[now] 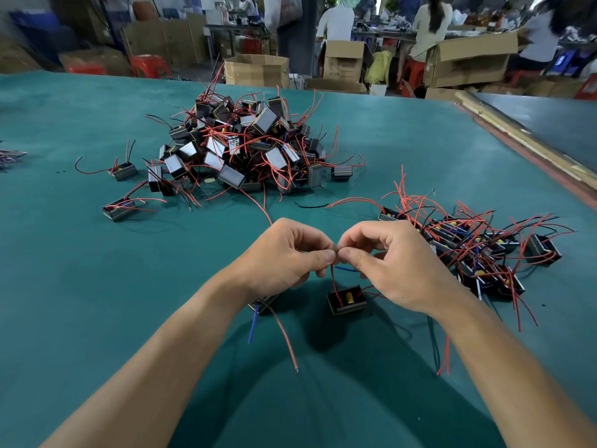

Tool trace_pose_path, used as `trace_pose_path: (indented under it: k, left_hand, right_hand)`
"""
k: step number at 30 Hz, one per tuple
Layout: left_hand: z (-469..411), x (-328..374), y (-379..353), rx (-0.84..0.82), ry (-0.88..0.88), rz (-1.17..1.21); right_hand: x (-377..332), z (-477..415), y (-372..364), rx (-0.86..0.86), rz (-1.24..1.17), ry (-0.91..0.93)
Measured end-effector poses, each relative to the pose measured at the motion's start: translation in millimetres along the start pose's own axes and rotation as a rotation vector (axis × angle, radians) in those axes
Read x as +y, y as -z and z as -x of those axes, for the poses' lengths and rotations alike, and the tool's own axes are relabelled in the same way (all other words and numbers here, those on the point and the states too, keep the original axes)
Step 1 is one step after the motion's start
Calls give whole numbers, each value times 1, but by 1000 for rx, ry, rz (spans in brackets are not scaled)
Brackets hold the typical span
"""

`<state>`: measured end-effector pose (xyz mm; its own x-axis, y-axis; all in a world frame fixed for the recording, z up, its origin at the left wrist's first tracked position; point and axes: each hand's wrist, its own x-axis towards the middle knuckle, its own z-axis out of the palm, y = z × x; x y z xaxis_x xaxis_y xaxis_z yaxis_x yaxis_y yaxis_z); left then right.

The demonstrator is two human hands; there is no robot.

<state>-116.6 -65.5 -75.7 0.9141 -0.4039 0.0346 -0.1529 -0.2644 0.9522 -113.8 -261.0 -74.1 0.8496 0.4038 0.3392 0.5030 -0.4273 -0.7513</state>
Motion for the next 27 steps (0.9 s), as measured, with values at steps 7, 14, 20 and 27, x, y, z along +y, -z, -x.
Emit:
trace_pose_path:
  k: [7,14,20,27]
  left_hand:
    - [0,-1,2,-19,-2,19]
    - [-1,1,1,-5,18,52]
    - [-1,-1,3,-1,37,81]
    - [-3,0,4,32,81,99]
  right_hand:
    - [2,-1,-2,112,-12,-1]
    - [4,1,-2,91,46,38]
    - [5,0,-5,162,188,151]
    - [7,0,-2,135,136,130]
